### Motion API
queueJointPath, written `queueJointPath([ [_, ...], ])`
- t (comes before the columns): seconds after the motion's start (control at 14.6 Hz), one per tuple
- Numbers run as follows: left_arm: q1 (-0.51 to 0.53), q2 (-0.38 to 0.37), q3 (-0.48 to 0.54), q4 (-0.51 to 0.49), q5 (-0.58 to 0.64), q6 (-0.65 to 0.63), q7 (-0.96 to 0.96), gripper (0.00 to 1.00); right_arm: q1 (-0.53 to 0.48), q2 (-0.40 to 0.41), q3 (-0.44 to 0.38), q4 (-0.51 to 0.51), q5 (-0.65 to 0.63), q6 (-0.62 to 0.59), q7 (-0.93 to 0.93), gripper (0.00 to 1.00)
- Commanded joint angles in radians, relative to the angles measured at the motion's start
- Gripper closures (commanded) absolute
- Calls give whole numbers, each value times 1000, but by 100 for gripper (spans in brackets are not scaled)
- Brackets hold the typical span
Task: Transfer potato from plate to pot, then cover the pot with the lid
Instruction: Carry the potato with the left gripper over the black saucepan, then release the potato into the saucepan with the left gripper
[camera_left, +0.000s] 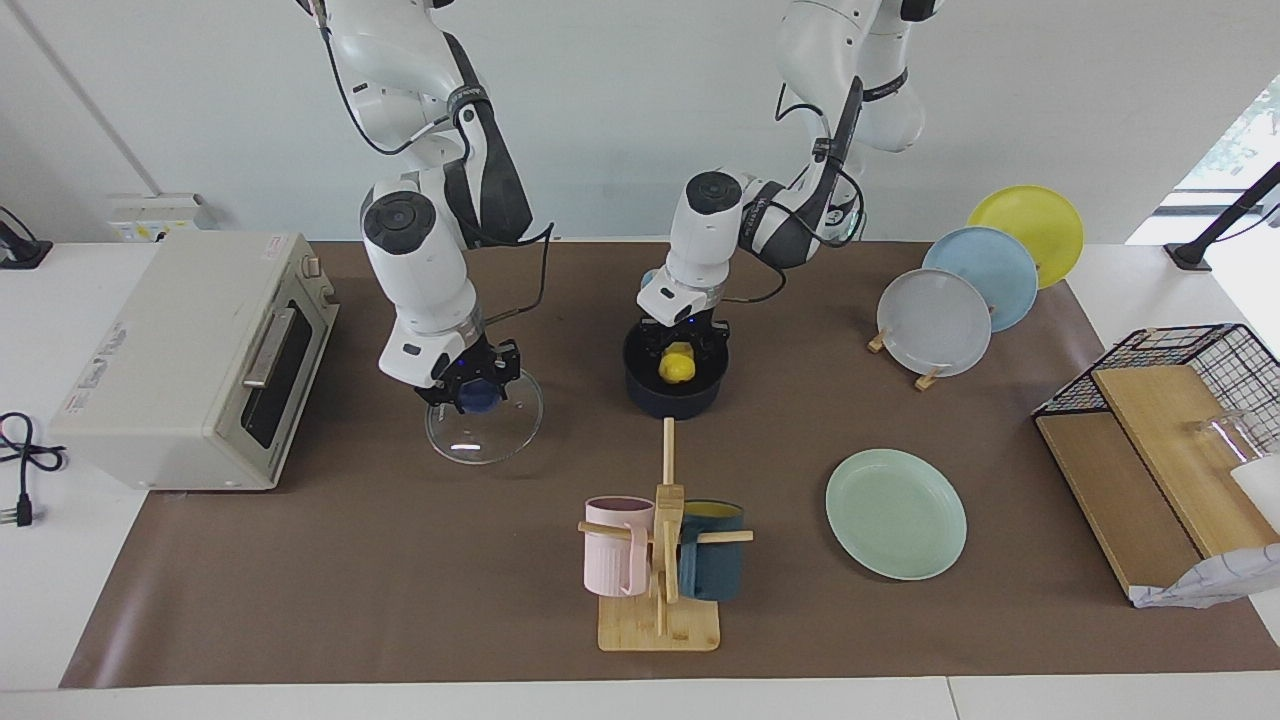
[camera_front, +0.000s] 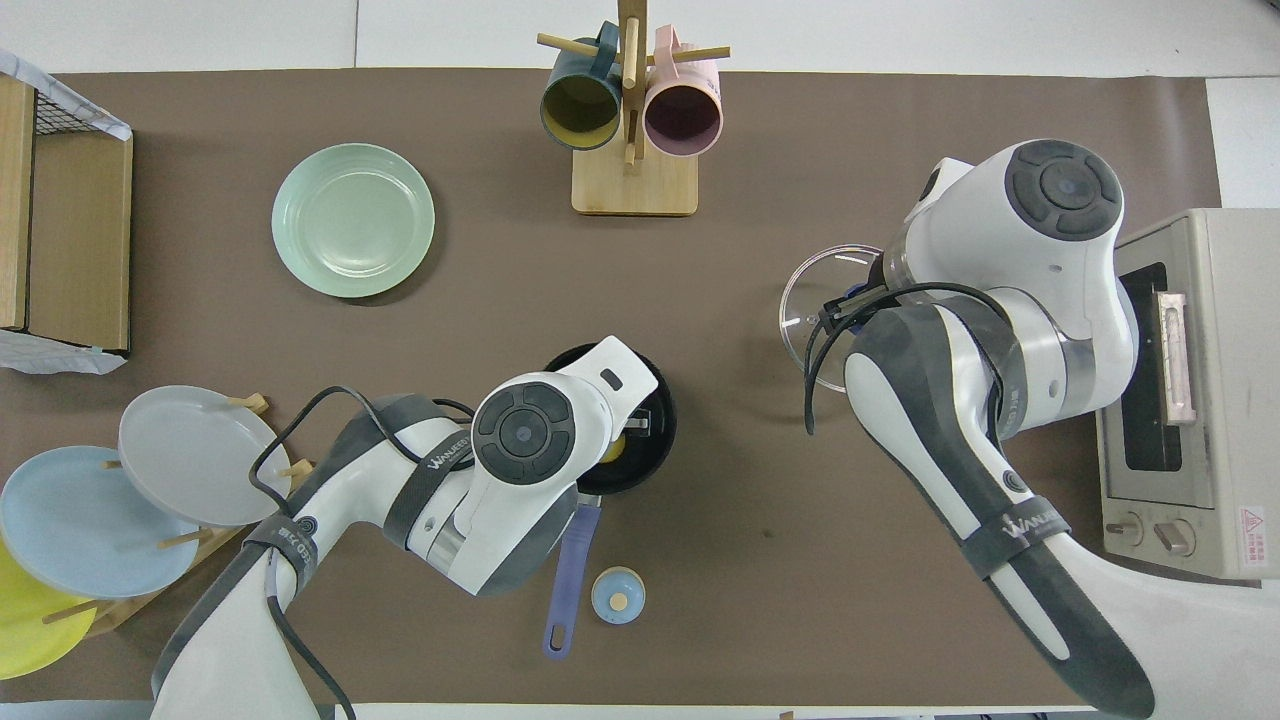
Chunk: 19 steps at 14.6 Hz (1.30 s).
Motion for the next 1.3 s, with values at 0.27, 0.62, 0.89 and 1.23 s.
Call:
queueJointPath([
  [0.27, -40, 15, 21, -35, 45, 66, -45, 100, -20, 39, 3, 164, -15, -186, 36, 100],
  [0.62, -23, 2, 22, -16, 73, 37, -34, 0, -19, 33, -1, 158, -16, -184, 38, 100],
  [0.89, 43, -67, 21, 141, 67, -237, 12, 0, -16, 32, -1, 158, -15, -196, 51, 100],
  [1.23, 190, -184, 30, 300, 19, -502, 105, 0, 114, -10, 3, 152, -15, -206, 293, 100],
])
